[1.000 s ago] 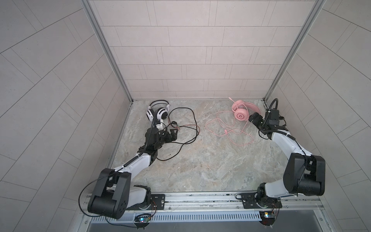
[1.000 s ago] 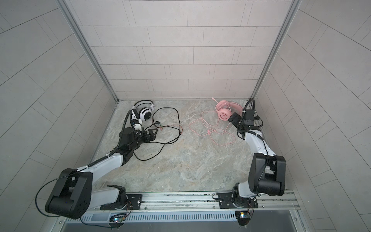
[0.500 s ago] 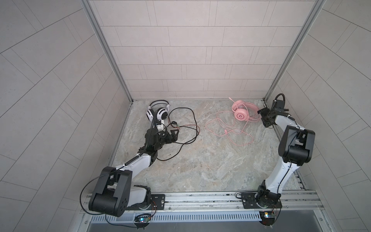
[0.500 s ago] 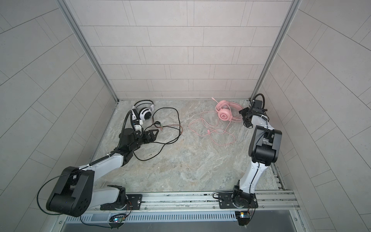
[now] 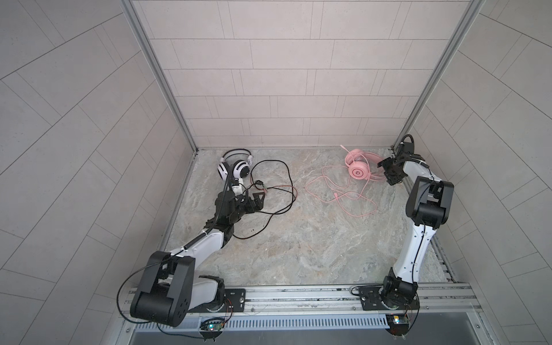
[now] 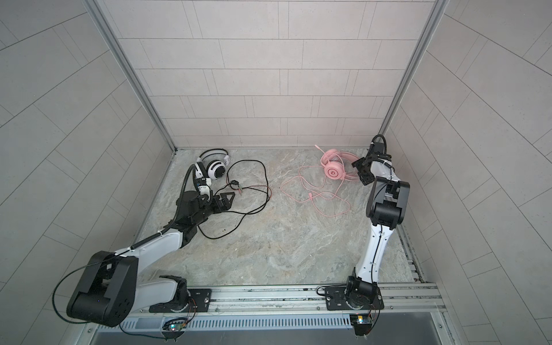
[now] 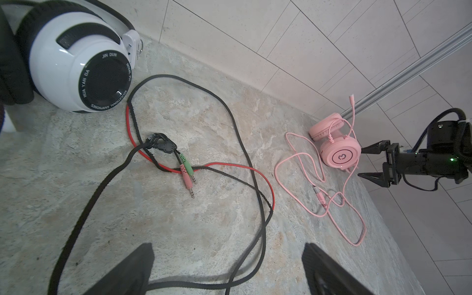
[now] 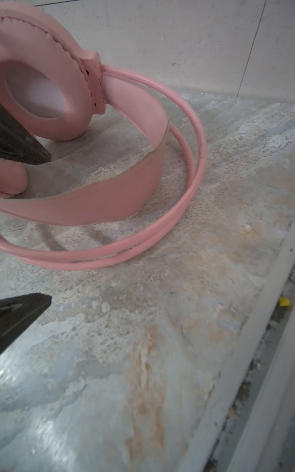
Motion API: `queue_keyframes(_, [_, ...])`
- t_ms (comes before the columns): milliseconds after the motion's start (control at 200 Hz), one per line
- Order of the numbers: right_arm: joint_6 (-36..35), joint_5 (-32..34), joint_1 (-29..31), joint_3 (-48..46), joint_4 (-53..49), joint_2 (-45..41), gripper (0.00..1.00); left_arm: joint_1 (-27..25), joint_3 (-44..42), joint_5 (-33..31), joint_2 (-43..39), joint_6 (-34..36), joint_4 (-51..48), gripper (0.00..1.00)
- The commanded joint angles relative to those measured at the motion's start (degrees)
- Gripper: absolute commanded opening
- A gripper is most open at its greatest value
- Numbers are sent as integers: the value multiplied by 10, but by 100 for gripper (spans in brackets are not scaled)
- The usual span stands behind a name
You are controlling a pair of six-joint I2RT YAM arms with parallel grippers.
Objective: Wrap the headphones
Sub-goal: 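Reach the right gripper to the pink headset's headband and close on it, then lift the pink headset with the right gripper toward the left gripper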
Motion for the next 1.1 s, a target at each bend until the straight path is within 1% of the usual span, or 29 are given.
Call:
queue_keyframes(0, [-20,13,16,40,-55,33,81,-3,-2,-4,-5,7,4,97])
queue_keyframes(75, [-30,21,22,61,-71,55,79,-2,-2,-4,-4,8,3,97])
queue_keyframes(130, [-32,21,25,63,-65,62,71,-3,-2,-3,-4,8,4,97])
queue_keyframes(190, [-34,20,27,61,-52,69,55,-2,-2,-4,-4,11,3,97])
queue_keyframes(270, [-51,17,30,55,-33,67,23,-2,-1,-9,-5,18,-2,97])
queue_keyframes(300, [-56,17,30,54,-29,63,13,-3,2,-12,-6,23,-9,97])
queue_keyframes(330, [-61,17,31,49,-23,57,7,-2,4,-16,-8,28,-18,97])
queue_keyframes(395, [-75,35,36,32,-3,32,0,-2,7,-25,-12,35,-30,97])
queue_keyframes(565, [-144,98,60,-2,23,-57,0,-3,5,-25,-16,35,-26,97])
queue_keyframes(686, [-204,175,95,-67,73,-159,0,-3,6,-21,-17,35,-28,97])
queue_keyframes(796, [-271,267,152,-151,146,-271,0,-3,5,-19,-19,33,-25,97])
queue_keyframes(866, [-349,332,203,-226,234,-344,0,-2,4,-16,-20,31,-23,97])
queue_keyframes(891, [-385,360,227,-261,285,-376,0,-2,4,-14,-22,30,-23,97])
queue_keyframes(921, [-441,392,259,-307,343,-408,0,-3,3,-14,-23,31,-23,97])
queue_keyframes(961, [-521,435,306,-366,455,-448,0,-3,2,-17,-25,32,-24,97])
queue_keyframes(1031, [-656,487,386,-441,593,-502,0,-3,0,-15,-30,31,-22,97])
queue_keyframes(1091, [-733,513,435,-486,686,-530,0,-4,0,-10,-36,31,-20,97])
